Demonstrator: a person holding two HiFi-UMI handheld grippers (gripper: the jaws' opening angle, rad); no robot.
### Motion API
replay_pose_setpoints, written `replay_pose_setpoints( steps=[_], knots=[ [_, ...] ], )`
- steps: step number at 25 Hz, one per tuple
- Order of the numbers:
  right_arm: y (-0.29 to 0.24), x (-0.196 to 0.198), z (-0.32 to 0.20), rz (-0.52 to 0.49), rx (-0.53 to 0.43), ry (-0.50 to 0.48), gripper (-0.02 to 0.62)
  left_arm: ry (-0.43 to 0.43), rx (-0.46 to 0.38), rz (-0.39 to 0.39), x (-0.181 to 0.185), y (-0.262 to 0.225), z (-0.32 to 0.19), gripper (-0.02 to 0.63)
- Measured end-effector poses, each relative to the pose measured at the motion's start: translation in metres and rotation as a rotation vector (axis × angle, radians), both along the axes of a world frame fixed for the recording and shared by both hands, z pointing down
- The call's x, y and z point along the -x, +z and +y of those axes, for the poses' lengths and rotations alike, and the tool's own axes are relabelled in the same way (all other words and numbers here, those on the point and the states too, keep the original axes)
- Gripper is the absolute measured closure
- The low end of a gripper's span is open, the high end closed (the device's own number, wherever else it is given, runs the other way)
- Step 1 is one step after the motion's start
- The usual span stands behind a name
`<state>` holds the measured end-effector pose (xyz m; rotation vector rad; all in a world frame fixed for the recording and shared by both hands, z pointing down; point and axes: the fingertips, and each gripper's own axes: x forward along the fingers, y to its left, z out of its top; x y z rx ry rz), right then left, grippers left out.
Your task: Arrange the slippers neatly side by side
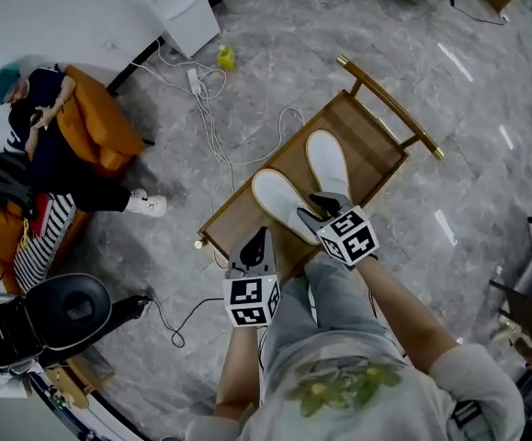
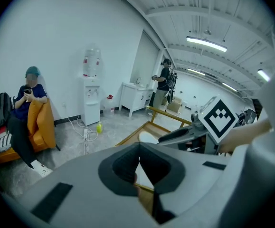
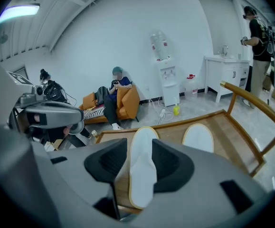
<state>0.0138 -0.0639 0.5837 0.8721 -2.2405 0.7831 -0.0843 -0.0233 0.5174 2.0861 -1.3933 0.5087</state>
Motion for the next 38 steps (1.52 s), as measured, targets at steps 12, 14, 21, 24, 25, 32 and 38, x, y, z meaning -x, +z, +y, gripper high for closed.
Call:
replay_pose_setpoints(
  steps=[12, 14, 21, 24, 25, 32, 38],
  knots=[
    [-0.002, -0.047, 0.003, 0.005, -0.009, 0.076, 0.439, 0.039, -0.01, -0.021, -0.015, -0.013, 0.005, 0.591],
    [-0.003, -0.053, -0.002, 0.009, -0.012, 0.089, 0.439, 0.034, -0.009, -0.024, -0.016, -0.014, 0.004, 0.591],
    [0.0, -0.074, -0.02, 0.035, -0.021, 0.126, 0.439, 0.015, -0.01, -0.034, -0.02, -0.018, -0.001, 0.591],
    [0.002, -0.079, -0.029, 0.045, -0.023, 0.135, 0.439, 0.006, -0.009, -0.039, -0.02, -0.018, -0.004, 0.591],
    [0.003, -0.081, -0.032, 0.048, -0.023, 0.137, 0.439, 0.003, -0.009, -0.04, -0.02, -0.018, -0.005, 0.591],
    [0.014, -0.089, -0.048, 0.068, -0.01, 0.131, 0.434, -0.025, 0.005, -0.046, -0.023, -0.014, -0.009, 0.591],
    [0.024, -0.093, -0.058, 0.089, 0.003, 0.123, 0.431, -0.047, 0.023, -0.048, -0.024, -0.007, -0.012, 0.591]
  ],
)
